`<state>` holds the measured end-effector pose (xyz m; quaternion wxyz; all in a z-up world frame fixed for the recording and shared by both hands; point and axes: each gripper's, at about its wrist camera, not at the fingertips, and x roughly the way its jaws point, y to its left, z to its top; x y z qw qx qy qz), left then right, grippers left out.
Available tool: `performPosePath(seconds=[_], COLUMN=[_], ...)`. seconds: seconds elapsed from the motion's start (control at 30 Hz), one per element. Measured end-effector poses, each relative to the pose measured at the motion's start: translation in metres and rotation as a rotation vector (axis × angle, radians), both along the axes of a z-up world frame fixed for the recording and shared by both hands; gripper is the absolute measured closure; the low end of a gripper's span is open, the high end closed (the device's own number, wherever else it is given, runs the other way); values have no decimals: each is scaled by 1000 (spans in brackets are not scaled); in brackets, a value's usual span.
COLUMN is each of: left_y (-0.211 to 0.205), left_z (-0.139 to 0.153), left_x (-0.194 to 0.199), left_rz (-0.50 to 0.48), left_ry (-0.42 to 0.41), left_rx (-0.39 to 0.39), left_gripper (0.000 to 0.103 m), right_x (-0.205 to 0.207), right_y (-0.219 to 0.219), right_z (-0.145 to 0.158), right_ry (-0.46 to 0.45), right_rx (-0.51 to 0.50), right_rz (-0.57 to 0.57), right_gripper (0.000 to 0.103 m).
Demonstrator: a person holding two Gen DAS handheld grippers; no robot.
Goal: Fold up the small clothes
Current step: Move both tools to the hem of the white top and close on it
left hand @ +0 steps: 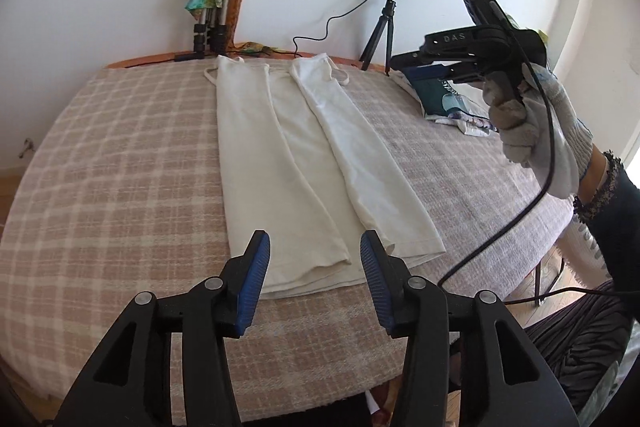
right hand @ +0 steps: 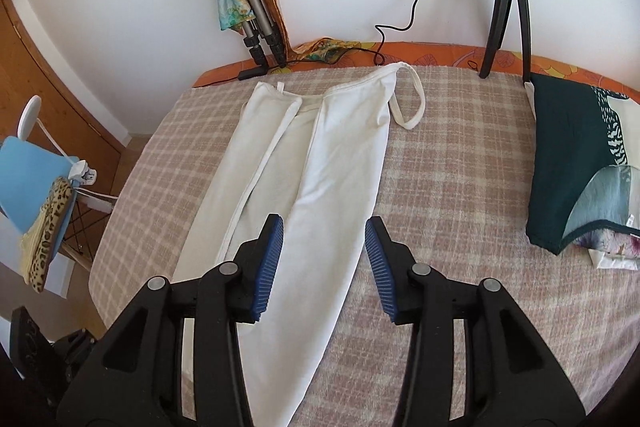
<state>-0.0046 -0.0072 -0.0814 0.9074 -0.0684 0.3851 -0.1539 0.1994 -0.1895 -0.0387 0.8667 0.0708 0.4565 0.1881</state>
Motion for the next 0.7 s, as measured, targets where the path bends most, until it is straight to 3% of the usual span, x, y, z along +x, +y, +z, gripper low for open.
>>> performPosePath(seconds=[0.1, 0.33, 0.57, 0.7], left_y=[20, 41, 48, 43], left_z=[-6, -33, -57, -57], left_x=[14, 31, 37, 34], left_rz=[17, 5, 0, -20], left_ry=[47, 208, 311, 297], left_rx=[-3, -102, -217, -223], left_gripper=[57, 57, 59, 60], right_x=[-40, -103, -125, -129], right_y=[-5, -1, -9, -6], right_z=[-7, -62, -100, -106], right_ry=[29, 180, 276, 289], right_rx=[19, 9, 83, 123], right_rz=[8, 21, -7, 14], right_gripper=[58, 58, 58, 58])
